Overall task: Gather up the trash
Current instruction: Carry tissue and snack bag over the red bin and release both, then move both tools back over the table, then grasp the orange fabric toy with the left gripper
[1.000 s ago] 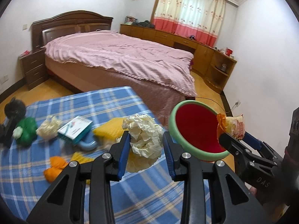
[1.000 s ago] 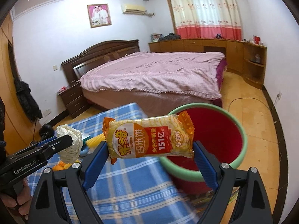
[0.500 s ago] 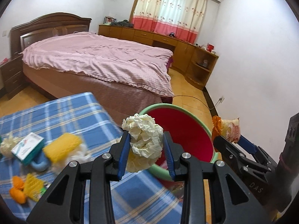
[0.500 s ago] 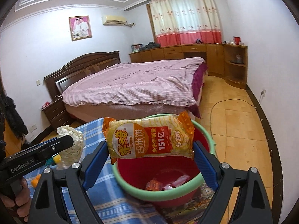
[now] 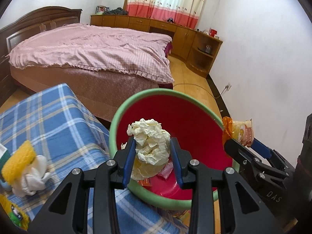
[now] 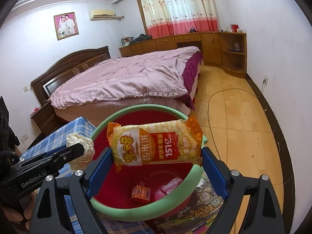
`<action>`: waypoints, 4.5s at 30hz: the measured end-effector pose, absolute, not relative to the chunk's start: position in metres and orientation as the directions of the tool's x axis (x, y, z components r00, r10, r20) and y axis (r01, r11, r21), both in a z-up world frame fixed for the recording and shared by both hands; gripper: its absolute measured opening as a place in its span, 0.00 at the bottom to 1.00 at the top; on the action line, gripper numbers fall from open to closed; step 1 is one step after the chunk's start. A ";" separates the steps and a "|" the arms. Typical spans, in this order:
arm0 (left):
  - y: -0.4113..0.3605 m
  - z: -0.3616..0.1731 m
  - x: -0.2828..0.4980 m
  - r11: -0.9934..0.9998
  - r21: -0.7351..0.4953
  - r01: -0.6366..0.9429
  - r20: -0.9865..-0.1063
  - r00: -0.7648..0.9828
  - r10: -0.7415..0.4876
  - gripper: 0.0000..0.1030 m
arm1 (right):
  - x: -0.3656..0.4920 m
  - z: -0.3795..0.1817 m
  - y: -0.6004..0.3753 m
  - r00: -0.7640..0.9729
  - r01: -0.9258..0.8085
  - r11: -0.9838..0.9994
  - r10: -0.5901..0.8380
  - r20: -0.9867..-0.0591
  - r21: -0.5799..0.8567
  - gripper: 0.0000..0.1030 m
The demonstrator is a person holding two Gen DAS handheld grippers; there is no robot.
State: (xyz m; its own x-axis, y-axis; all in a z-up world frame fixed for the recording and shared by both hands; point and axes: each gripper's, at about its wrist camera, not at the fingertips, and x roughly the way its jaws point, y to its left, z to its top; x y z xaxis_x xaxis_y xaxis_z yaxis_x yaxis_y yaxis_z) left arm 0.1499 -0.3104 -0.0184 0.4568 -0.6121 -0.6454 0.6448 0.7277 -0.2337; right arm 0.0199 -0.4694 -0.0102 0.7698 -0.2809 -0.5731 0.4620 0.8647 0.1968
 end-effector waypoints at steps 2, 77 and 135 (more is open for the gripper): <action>-0.315 -0.024 0.151 0.719 -0.233 0.655 -0.654 0.441 -0.614 0.35 | 0.023 -0.014 -0.472 0.766 0.464 0.864 -0.278 -0.580 0.198 0.88; -0.032 0.012 0.125 0.951 -0.178 0.253 -0.687 0.660 -0.304 0.50 | 0.004 0.053 -0.304 0.833 0.217 0.938 -0.033 -0.553 0.271 0.97; 0.066 -0.034 0.120 0.932 -0.358 0.050 -0.664 0.688 -0.292 0.26 | 0.130 -0.044 -0.151 0.564 -0.033 0.962 0.243 -0.789 0.273 0.44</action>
